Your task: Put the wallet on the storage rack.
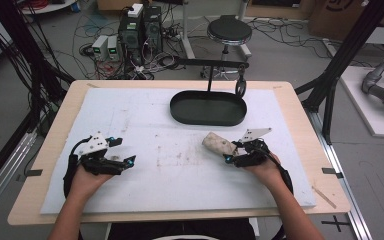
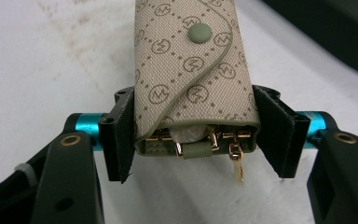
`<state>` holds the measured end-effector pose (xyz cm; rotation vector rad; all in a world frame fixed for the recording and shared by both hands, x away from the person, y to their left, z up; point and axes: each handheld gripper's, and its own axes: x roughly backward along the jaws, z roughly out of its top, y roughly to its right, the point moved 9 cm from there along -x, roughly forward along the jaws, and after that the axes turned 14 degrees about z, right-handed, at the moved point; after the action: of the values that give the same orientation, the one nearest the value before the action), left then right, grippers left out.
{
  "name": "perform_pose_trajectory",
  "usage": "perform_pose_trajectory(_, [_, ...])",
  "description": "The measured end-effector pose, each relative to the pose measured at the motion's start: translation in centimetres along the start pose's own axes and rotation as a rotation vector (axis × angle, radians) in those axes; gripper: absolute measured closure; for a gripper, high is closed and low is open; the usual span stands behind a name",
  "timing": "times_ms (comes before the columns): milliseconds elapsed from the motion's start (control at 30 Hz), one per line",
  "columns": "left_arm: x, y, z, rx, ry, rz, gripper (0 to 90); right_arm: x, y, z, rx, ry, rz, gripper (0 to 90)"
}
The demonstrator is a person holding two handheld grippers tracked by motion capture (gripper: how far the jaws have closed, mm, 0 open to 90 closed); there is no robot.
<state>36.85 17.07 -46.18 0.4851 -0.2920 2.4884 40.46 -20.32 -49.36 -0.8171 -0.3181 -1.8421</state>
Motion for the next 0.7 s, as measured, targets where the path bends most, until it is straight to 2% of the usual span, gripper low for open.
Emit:
perform_pose_trajectory(167, [0.1, 0.0, 0.2, 0.000, 0.007, 0.004, 16.2, 1.0, 0.9, 1.4, -0.004, 0.011, -0.022, 36.9])
perform_pose_trajectory(367, [0.3, -0.3, 0.3, 0.008, 0.011, 0.007, 16.2, 2.3, 2.4, 4.0, 0.014, -0.002, -0.060, 36.9])
perform_pose_trajectory(600, [0.4, -0.4, 0.4, 0.006, 0.014, 0.008, 16.2, 2.6, 4.0, 5.9, 0.012, 0.004, -0.076, 37.0])
perform_pose_trajectory(700, [0.3, -0.4, 0.3, 0.005, 0.014, 0.007, 16.2, 2.5, 4.8, 6.5, 0.011, -0.011, -0.086, 37.0])
